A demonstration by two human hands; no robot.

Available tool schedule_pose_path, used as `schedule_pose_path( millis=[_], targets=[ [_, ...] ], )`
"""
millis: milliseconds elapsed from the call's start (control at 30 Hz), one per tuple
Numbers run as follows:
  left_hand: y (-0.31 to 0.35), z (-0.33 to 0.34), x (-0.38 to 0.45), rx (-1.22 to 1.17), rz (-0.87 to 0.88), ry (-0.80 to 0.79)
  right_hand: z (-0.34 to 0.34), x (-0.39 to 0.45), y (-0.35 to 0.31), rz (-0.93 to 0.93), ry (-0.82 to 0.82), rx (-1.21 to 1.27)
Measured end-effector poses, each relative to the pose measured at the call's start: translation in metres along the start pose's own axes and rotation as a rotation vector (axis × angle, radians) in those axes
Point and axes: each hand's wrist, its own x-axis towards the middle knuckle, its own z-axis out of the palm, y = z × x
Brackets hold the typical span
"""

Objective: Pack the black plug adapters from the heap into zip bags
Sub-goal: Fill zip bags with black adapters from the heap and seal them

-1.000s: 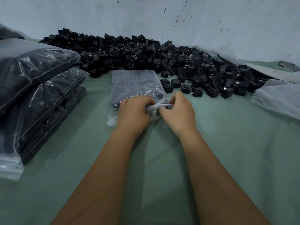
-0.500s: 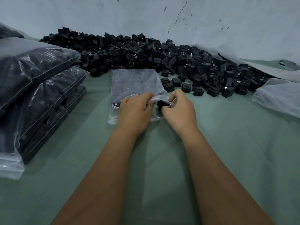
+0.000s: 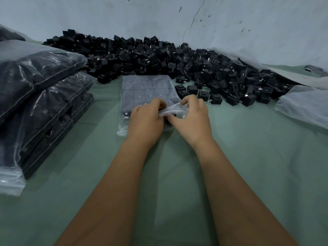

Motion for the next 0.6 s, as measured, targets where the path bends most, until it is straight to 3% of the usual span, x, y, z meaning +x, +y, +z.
schedule_pose_path(
  millis=[333, 600],
  targets=[
    [0.0021, -0.0008, -0.0007, -0.062, -0.016, 0.019, -0.0050, 0.0018, -0.0017, 0.137, 0.034, 0.134],
    [0.0033, 0.0000, 0.0005, -0.031, 0.005, 0.005, -0.0019, 0.0084, -0.0027, 0.172, 0.077, 0.046]
  ],
)
